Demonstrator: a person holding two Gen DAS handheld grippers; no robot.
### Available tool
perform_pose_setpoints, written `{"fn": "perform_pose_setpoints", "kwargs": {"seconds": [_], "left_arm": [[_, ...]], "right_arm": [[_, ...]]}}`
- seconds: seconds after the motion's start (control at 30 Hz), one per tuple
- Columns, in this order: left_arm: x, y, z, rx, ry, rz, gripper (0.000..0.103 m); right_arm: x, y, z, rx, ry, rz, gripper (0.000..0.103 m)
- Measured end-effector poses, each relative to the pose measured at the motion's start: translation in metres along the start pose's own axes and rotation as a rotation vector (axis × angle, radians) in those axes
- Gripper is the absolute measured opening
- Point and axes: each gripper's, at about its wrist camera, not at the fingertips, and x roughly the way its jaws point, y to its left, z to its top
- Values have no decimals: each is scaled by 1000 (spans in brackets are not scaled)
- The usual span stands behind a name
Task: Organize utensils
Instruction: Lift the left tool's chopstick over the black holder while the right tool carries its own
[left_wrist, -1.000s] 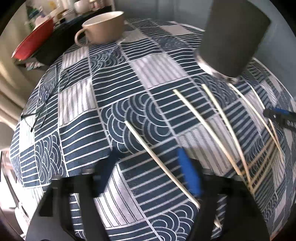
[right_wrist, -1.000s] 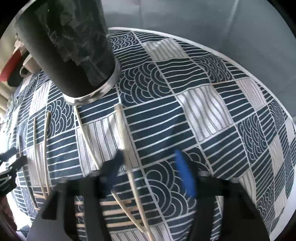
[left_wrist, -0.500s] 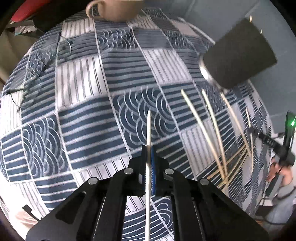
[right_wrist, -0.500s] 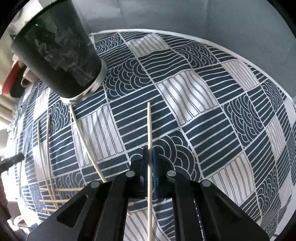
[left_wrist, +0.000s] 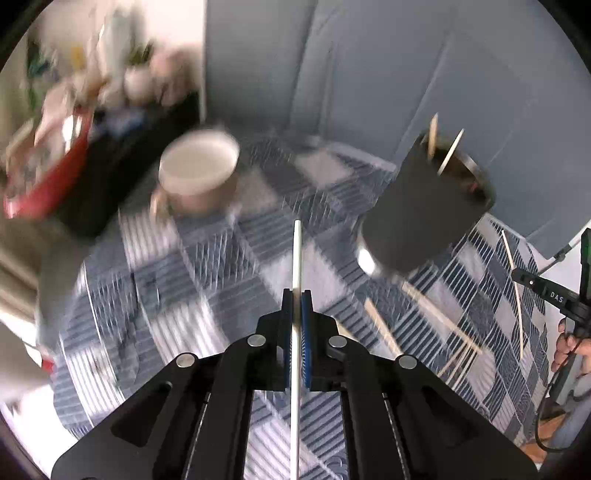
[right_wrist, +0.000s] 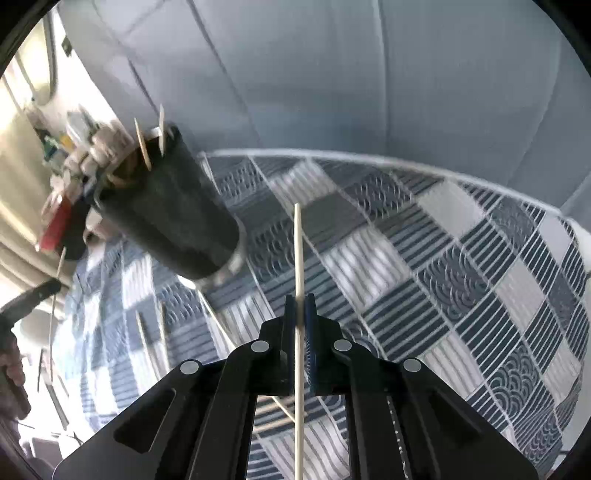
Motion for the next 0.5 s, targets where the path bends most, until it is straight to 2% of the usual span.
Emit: {"fn": "perform_pose_setpoints", "kwargs": {"seconds": [0.33, 0.5], "left_arm": [[-23, -51, 93, 97, -164, -125, 5], [-16, -75, 126, 122, -195, -167, 5]], "right_arm": [[-49, 39, 62, 6, -160, 63, 5], [-59, 57, 90, -17, -198, 86, 5]]}}
